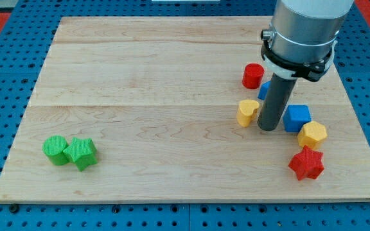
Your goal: Move the yellow heart to the center of the board
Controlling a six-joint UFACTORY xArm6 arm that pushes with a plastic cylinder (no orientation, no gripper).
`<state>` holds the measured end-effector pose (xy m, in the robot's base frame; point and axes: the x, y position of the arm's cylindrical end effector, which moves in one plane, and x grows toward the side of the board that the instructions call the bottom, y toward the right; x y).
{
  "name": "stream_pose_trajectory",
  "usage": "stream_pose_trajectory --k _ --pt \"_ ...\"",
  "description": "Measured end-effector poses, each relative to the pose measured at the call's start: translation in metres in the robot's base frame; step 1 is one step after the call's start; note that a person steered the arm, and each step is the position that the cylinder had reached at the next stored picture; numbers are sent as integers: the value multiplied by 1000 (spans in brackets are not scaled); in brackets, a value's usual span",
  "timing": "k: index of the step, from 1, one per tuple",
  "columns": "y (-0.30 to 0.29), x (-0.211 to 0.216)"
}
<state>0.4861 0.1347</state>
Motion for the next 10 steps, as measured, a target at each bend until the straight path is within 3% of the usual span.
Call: stream_pose_trajectory --k 3,6,10 --pt "0 -22" --pt "-93 -56" --pt "-102 -70"
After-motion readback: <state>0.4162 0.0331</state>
